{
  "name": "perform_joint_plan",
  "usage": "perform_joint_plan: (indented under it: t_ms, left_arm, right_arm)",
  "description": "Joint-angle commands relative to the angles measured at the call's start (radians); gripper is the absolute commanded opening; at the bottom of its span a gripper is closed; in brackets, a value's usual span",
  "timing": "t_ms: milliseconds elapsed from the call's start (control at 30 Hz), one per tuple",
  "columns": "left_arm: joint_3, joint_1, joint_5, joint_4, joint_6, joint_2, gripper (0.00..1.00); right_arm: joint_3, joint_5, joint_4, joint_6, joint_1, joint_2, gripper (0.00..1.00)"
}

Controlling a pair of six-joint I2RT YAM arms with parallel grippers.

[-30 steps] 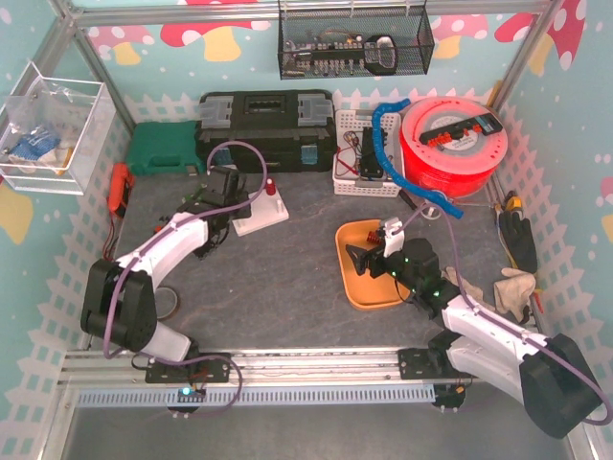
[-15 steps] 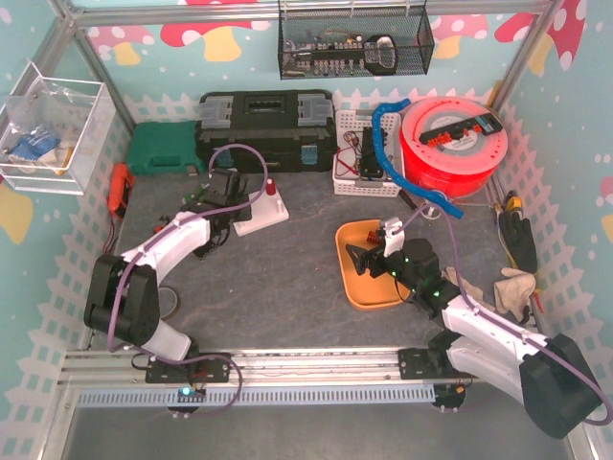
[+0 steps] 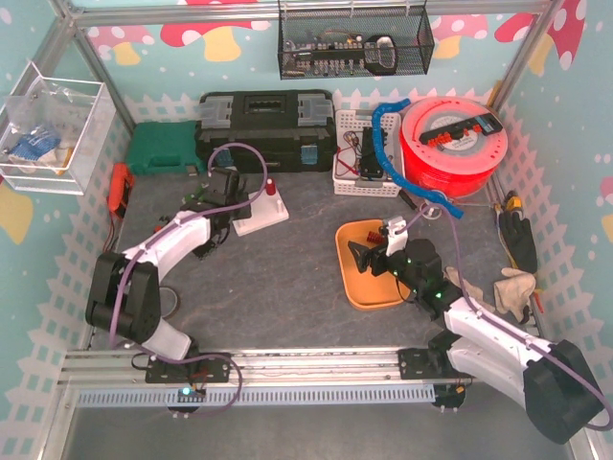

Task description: Install the large spring

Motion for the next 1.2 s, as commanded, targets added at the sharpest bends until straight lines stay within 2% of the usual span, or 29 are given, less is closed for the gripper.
perform_joint_plan:
  t_ms: [0,267,667,1167]
  left_arm:
    - [-0.008,0.009,0.027,0.003,0.006,0.054,0.11]
    - [-0.005,0.009,0.033,0.015,0.000,0.090,0.17]
    - [0.033,0.009,0.058,0.013,0.015,0.010,0.12]
    - [-0.046,0.009,-0.003,-0.047,-0.003,-0.107,0.11]
  right_arm:
    - [-0.017,0.028,0.004,-0.015,-0.004,-0.017,0.98]
    - [-0.017,0.019,0.007,-0.012,-0.004,-0.015,0.98]
    - [-0.019,0.035,0.001,-0.017,-0.004,-0.032,0.98]
    - [-0.017,0.025,0.000,-0.017,-0.004,-0.031,0.98]
